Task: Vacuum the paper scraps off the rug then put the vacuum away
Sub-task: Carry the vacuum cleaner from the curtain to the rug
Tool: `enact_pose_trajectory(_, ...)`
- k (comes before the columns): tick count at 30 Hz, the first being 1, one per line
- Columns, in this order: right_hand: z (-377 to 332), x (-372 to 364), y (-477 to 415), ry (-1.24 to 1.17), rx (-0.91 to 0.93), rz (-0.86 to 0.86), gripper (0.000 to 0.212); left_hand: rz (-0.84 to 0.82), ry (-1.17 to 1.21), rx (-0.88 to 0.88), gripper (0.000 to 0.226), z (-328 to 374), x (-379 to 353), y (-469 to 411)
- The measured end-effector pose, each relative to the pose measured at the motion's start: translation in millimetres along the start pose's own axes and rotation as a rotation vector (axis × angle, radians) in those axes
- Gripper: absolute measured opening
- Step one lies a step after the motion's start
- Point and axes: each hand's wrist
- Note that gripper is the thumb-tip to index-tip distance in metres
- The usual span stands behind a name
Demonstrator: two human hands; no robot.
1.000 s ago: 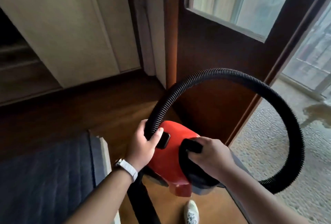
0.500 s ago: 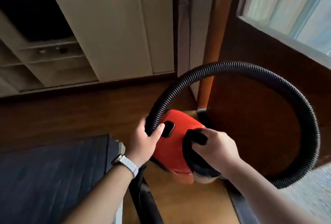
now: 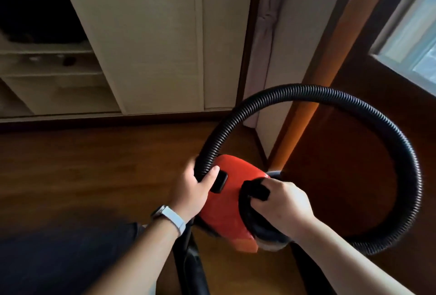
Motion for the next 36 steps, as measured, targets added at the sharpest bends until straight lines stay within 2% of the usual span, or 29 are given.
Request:
enact_pose_trajectory(3,-27.6,-5.7,-52.0,0.018,0.013,0.025,0.032,0.019,0.005,0.017,0.015,-9.9,18.2,-52.6)
enact_pose_trajectory(6,-53.7,-10.7,-94.8,-0.045,-0.003,0.027,0.019,0.03,-0.02,0.035,0.015,-19.1,37.9,-91.4)
enact_pose_trajectory(8,-69.8,-18.4,-122.6,-0.064,0.007,0.017,0.021,0.046,-0.019,0.039,0.014,-25.7,49.6,-114.7)
enact_pose_trajectory(10,-84.7,-29.8,-148.7,-0.06,0.034,-0.014,0.027,0.058,-0.015,0.064,0.013,-32.8,57.5,-136.7)
enact_pose_trajectory(15,-108.2,-61.3,-220.3,-0.043,0.112,-0.152,0.021,0.123,-0.057,0.165,0.015,-58.0,67.4,-191.9)
enact_pose_trajectory(18,-123.5,-82.8,-275.3,-0.048,0.158,-0.226,0.028,0.151,-0.125,0.205,0.019,-77.3,74.7,-230.6)
enact_pose_trajectory(27,-198.0,-130.8,-465.1,-0.081,0.383,-0.416,0.032,0.3,-0.169,0.405,0.022,-121.5,118.4,-373.1)
enact_pose_trajectory(36,-300.7,-167.8,-601.8,-0.081,0.622,-0.497,0.023,0.504,-0.131,0.432,0.011,-146.9,182.6,-455.4)
Point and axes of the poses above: each hand's wrist, its own y-axis away from the middle knuckle, its own x-axis out of the back of the hand, z = x × y, and after that the axes turned 10 degrees about -y, right-handed
